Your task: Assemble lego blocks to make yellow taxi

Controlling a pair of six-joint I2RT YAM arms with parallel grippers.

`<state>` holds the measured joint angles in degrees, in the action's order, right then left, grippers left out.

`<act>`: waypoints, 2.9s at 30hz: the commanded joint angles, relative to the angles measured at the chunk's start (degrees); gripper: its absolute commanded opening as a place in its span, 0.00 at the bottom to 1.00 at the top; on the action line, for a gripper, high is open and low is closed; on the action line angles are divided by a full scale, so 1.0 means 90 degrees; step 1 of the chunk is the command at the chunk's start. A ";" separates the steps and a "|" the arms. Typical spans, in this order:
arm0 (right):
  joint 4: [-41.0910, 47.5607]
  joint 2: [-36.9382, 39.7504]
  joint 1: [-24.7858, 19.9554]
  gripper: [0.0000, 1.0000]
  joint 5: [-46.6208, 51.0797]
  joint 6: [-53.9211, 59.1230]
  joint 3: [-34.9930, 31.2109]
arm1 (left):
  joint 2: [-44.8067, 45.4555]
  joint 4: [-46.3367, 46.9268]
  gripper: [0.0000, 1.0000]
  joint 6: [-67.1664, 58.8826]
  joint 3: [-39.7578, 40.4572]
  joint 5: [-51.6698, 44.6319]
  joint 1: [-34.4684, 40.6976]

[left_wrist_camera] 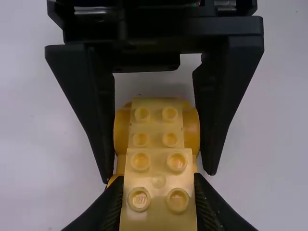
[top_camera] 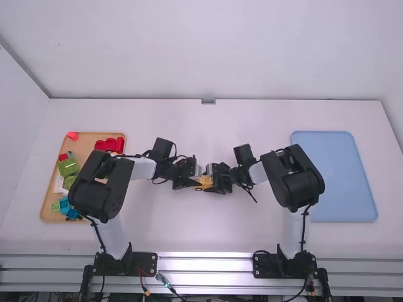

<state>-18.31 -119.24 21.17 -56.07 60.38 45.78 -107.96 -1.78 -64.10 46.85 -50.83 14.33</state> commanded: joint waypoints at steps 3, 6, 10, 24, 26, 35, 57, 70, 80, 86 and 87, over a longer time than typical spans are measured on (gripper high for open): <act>0.0087 -0.0085 0.0034 0.57 0.0233 0.0012 -0.0049 | -0.0002 0.0109 0.40 -0.0075 -0.0131 0.0420 0.0078; 0.0090 -0.0085 0.0034 0.56 0.0231 -0.0010 -0.0049 | -0.0002 0.0100 0.42 -0.0070 -0.0131 0.0420 0.0075; 0.0087 -0.0085 0.0034 0.57 0.0231 -0.0007 -0.0049 | -0.0002 0.0102 0.42 -0.0075 -0.0131 0.0420 0.0075; 0.0087 -0.0085 0.0034 0.57 0.0233 -0.0010 -0.0049 | -0.0002 0.0015 0.18 -0.0095 -0.0131 0.0444 0.0075; 0.0087 -0.0085 0.0034 0.57 0.0238 -0.0010 -0.0046 | -0.0002 -0.0051 0.18 -0.0092 -0.0131 0.0442 0.0075; 0.0087 -0.0085 0.0034 0.58 0.0238 -0.0007 -0.0049 | -0.0002 -0.0029 0.57 -0.0090 -0.0131 0.0415 0.0075; 0.0087 -0.0085 0.0034 0.58 0.0238 -0.0010 -0.0046 | 0.0432 -0.0117 0.14 0.1202 0.0151 -0.0087 0.0051; 0.0085 -0.0085 0.0034 0.58 0.0233 -0.0007 -0.0046 | 0.0432 -0.0022 0.02 0.0969 -0.0032 -0.0061 0.0075; 0.0070 -0.0085 0.0034 0.58 0.0219 -0.0012 -0.0046 | 0.0080 -0.0126 0.02 0.0908 -0.0372 0.0719 0.0262; 0.0080 -0.0085 0.0036 0.58 0.0216 -0.0010 -0.0046 | -0.0333 -0.0321 0.02 0.1190 -0.0330 0.1396 0.0534; 0.0080 -0.0085 0.0036 0.58 0.0219 -0.0010 -0.0046 | -0.0350 -0.0306 0.02 0.1190 -0.0325 0.1406 0.0542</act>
<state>-18.26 -119.22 20.38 -55.92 60.38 45.95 -106.30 -6.20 -53.76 45.84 -47.97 16.78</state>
